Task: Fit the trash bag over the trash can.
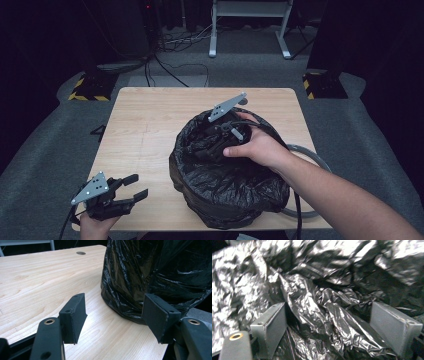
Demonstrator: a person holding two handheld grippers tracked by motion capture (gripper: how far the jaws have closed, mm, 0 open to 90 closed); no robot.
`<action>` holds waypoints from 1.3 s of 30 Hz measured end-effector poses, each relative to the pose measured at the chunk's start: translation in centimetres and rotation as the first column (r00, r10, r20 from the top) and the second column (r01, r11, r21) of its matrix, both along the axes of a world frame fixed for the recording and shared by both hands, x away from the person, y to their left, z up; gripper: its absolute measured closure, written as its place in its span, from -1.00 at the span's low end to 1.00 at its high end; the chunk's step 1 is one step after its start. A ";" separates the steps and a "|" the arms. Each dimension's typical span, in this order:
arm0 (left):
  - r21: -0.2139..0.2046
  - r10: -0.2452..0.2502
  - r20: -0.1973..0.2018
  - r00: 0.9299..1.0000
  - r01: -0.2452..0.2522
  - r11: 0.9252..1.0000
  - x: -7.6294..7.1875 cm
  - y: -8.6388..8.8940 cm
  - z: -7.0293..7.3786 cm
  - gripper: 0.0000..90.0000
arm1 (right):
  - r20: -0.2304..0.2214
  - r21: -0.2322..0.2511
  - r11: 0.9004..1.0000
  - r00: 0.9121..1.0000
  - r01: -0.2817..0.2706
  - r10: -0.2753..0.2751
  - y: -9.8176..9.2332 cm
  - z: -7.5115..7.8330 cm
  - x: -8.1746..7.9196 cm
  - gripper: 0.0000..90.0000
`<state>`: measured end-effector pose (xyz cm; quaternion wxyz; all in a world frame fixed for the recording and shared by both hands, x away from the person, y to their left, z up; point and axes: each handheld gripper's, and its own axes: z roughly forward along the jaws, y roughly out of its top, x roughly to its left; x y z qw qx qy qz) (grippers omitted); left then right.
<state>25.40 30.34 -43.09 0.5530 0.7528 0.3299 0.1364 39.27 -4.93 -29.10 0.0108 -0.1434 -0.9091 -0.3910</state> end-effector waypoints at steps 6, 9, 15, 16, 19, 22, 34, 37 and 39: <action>0.004 0.000 0.001 1.000 0.000 1.000 0.0 0.0 0.0 -0.20 | 0.002 -0.044 0.999 1.000 -0.022 0.022 0.0 -0.8 0.1 -0.63; 0.005 -0.001 0.001 1.000 0.001 1.000 0.0 0.0 0.0 -0.20 | -0.008 -0.089 0.995 0.999 -0.034 0.034 0.1 -1.4 0.1 -0.63; 0.005 -0.001 -0.002 1.000 0.001 1.000 0.0 -0.1 -0.1 -0.20 | -0.025 -0.150 0.988 0.999 -0.029 0.025 0.2 -2.2 0.2 -0.64; 0.008 -0.003 0.000 1.000 0.003 1.000 0.1 -0.1 0.0 -0.20 | -0.026 -0.156 0.987 0.999 -0.029 0.025 0.3 -2.3 0.2 -0.64; 0.005 -0.002 -0.003 1.000 0.002 1.000 0.1 -0.1 -0.1 -0.20 | -0.042 -0.190 0.982 0.999 -0.019 0.011 0.3 -2.7 0.2 -0.64; 0.014 -0.004 0.000 1.000 0.004 1.000 0.1 -0.1 -0.1 -0.20 | -0.046 -0.231 0.973 0.999 -0.017 0.007 0.4 -3.4 0.2 -0.64; 0.007 -0.003 -0.003 1.000 0.003 1.000 0.1 -0.1 -0.1 -0.20 | -0.025 -0.254 0.967 1.000 -0.003 -0.003 0.5 -3.4 0.2 -0.63; 0.003 0.001 -0.004 1.000 -0.001 1.000 0.1 0.0 -0.1 -0.20 | -0.009 -0.174 0.985 1.000 -0.008 0.007 0.2 -1.6 0.0 -0.63; 0.003 0.001 -0.003 1.000 -0.001 1.000 0.1 0.0 -0.1 -0.20 | 0.013 -0.131 0.991 1.000 -0.016 0.018 0.0 -0.3 -0.2 -0.63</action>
